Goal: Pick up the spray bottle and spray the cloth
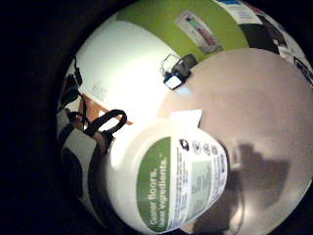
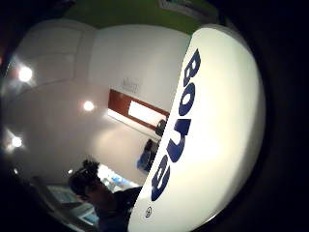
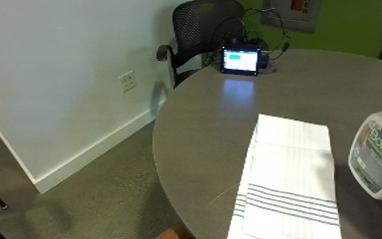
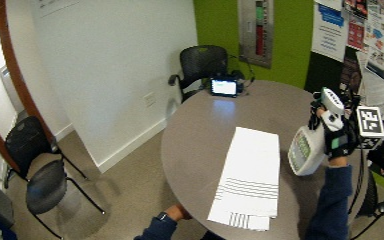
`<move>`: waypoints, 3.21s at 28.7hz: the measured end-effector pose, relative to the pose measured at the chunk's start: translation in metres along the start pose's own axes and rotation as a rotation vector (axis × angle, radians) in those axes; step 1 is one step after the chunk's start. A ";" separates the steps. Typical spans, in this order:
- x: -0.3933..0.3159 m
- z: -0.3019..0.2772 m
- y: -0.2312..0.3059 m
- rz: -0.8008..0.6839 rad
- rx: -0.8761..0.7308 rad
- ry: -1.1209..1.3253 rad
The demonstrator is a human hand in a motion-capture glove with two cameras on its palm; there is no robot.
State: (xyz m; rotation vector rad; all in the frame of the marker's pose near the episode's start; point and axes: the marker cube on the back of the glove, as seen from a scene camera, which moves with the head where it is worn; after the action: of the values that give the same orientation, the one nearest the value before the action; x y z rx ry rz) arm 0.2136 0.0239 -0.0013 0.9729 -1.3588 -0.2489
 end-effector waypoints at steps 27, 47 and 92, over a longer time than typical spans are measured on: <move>-0.015 0.093 0.138 0.279 -1.182 0.653; 0.024 0.080 0.128 0.488 -1.393 0.880; -0.061 0.223 0.030 -0.013 -0.685 -0.085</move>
State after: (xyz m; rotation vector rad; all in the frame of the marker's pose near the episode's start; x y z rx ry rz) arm -0.0125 -0.0156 -0.0444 0.3976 -1.2132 -0.7178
